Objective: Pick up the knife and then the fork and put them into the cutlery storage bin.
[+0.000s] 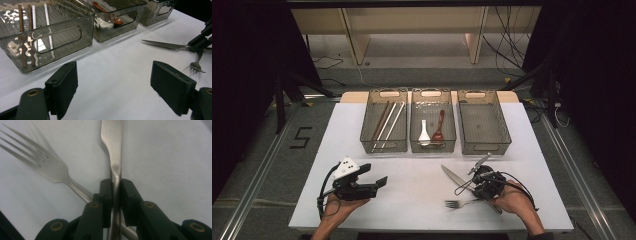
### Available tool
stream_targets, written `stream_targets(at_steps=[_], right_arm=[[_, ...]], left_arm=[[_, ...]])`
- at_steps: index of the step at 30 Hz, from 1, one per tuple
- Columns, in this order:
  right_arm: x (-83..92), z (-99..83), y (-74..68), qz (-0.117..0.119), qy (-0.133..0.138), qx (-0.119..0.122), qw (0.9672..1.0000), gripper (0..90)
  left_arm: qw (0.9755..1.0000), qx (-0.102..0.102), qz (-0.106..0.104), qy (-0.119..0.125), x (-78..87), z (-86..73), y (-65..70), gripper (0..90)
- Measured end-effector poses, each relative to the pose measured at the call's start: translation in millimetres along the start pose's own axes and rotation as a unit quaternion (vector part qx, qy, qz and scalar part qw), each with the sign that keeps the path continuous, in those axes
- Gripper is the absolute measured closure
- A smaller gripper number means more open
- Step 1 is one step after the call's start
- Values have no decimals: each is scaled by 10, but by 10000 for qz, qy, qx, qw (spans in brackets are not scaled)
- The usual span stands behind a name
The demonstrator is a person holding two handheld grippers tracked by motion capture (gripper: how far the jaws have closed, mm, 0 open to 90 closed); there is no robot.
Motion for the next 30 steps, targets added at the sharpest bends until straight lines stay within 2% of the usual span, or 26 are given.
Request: stream_targets(at_steps=[7,15,30], right_arm=[[121,12,17,-12,282,-1,9996,805],[280,33,70,16,610,-113,9981,804],[574,238,330,-229,1121,-276,9931,805]], left_arm=[[10000,24,-1,10,5,-1,-9,214],[10000,60,14,39,6,-1,-13,213],[9998,110,6,165,19,-1,-24,209]])
Point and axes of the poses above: each handheld gripper's, and its own axes: x roughly backward along the jaws, z roughly out of its top, y roughly to its right, the point moved 1 cm from there along -x, roughly forward along the jaws, and after that the axes turned 4 degrees about y, right-handed, at the moved point
